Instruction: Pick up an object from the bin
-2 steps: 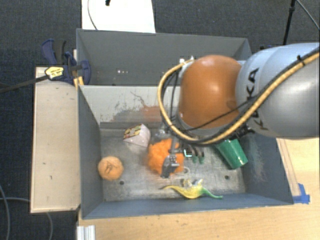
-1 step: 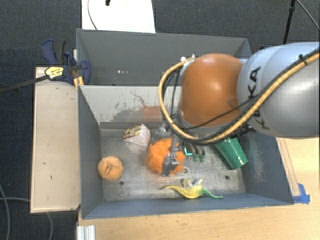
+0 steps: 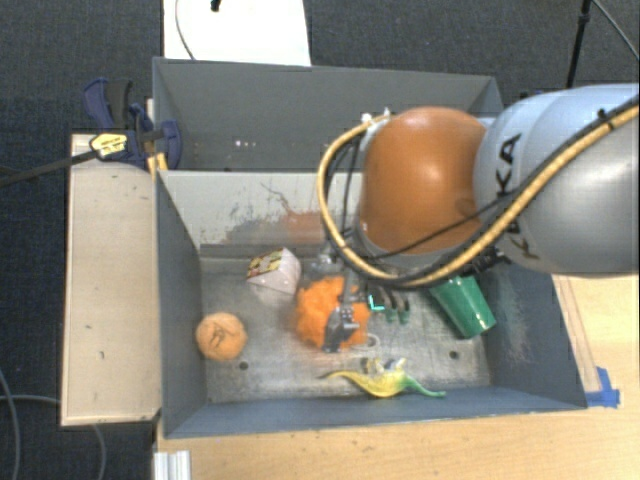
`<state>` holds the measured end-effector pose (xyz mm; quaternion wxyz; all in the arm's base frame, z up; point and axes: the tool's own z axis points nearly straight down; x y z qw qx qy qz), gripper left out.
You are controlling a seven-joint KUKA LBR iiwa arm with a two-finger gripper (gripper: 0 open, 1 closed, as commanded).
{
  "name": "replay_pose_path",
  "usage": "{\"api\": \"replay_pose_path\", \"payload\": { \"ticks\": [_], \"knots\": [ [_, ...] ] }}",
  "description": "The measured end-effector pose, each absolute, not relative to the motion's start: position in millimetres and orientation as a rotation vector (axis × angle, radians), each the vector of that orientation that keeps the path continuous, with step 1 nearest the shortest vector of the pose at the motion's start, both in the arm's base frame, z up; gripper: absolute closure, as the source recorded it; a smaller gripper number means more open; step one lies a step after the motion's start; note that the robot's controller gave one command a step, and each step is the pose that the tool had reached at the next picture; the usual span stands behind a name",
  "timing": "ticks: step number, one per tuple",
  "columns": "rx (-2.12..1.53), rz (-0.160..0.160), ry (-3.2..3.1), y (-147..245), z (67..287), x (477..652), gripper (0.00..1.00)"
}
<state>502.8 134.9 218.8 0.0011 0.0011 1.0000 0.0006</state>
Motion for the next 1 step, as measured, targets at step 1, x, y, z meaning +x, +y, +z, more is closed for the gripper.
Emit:
{"api": "replay_pose_path", "payload": {
  "ticks": [1],
  "knots": [
    [-0.058,0.001,3.137,150.2,197.6,492.9,0.0]
  ]
}}
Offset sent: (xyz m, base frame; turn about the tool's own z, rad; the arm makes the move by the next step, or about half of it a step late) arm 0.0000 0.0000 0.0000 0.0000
